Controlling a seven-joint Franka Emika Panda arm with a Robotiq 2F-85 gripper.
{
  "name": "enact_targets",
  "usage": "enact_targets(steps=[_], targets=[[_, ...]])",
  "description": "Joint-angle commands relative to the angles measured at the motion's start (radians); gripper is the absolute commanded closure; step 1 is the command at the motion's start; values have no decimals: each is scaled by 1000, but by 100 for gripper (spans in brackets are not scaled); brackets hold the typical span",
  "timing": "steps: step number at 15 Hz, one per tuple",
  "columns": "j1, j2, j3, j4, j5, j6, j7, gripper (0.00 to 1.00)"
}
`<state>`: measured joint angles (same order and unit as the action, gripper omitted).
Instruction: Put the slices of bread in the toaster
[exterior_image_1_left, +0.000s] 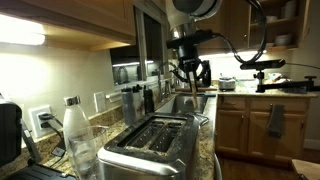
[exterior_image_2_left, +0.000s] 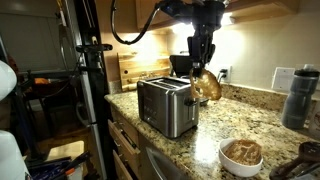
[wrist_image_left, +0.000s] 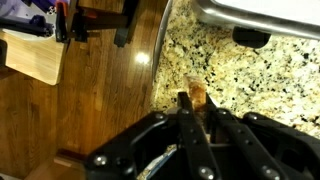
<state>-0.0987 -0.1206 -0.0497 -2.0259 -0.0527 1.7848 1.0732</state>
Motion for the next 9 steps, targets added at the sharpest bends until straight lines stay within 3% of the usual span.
enact_targets(steps=[1, 9], targets=[[15, -110, 30, -81, -14, -22, 65, 91], [32, -210, 108, -178, 2, -22, 113, 91]])
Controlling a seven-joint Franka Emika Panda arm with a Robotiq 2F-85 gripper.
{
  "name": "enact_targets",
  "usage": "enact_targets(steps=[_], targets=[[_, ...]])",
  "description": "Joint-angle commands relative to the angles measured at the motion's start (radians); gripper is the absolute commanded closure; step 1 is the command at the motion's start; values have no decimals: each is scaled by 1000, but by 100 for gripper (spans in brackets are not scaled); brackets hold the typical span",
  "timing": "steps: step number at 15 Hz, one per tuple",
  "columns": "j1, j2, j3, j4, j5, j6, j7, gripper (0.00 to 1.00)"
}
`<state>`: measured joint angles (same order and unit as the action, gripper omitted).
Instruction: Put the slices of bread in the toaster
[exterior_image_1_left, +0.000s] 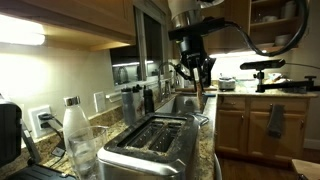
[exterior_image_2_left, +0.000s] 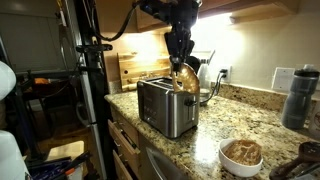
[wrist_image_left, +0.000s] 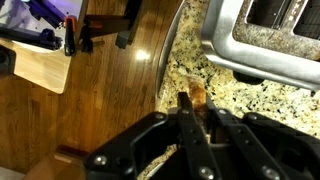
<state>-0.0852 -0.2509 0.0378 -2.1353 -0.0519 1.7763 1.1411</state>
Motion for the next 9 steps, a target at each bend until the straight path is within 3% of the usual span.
enact_targets(steps=[1, 9], targets=[[25, -89, 34, -76, 2, -15, 54, 91], [82, -147, 124, -86, 22, -5, 127, 91]])
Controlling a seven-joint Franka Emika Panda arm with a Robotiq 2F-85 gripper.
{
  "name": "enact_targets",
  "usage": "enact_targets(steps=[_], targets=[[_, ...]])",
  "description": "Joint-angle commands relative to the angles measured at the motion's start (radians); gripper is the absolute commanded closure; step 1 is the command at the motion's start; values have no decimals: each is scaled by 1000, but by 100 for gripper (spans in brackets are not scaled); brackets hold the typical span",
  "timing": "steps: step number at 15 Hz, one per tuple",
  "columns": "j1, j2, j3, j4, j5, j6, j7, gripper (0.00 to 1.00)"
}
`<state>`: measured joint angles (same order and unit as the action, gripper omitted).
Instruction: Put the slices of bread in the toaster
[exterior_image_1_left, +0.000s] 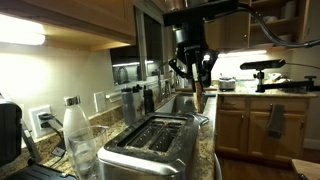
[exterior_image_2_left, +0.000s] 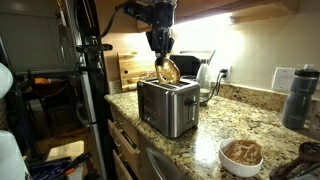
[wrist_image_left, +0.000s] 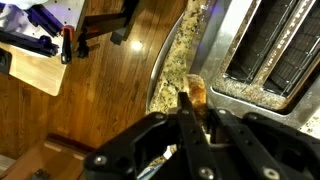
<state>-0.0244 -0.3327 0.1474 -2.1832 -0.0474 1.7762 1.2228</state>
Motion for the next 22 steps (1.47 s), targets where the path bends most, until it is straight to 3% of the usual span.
enact_targets(steps=[1, 6, 15, 22], targets=[[27, -70, 23, -37, 22, -4, 51, 91], [48, -86, 47, -59, 42, 30, 92, 91], [55, -97, 37, -163, 135, 213, 77, 91], [58, -91, 40, -150, 143, 237, 66, 91]])
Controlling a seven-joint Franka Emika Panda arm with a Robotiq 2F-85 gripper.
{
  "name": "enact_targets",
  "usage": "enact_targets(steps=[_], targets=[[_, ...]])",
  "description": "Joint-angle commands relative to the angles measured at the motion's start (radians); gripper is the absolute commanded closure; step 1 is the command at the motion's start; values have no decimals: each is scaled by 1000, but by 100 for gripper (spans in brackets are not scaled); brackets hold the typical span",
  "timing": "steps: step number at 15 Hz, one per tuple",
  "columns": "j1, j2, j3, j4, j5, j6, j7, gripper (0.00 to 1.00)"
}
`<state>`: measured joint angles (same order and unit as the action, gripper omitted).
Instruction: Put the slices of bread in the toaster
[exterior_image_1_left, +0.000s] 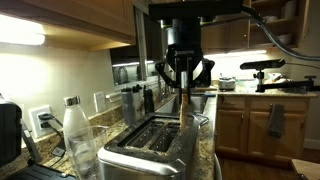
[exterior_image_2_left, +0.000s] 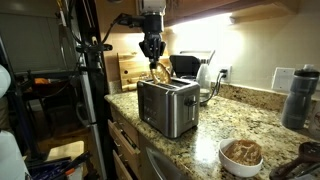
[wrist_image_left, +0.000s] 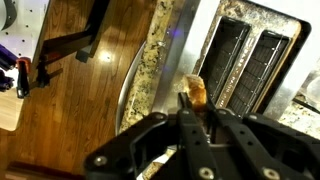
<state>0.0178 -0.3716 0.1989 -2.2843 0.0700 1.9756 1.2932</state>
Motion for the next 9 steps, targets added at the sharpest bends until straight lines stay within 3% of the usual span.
enact_targets(steps=[1, 9], targets=[[16, -50, -13, -49, 28, 43, -8, 91], [18, -36, -15, -56, 42, 104, -24, 91]])
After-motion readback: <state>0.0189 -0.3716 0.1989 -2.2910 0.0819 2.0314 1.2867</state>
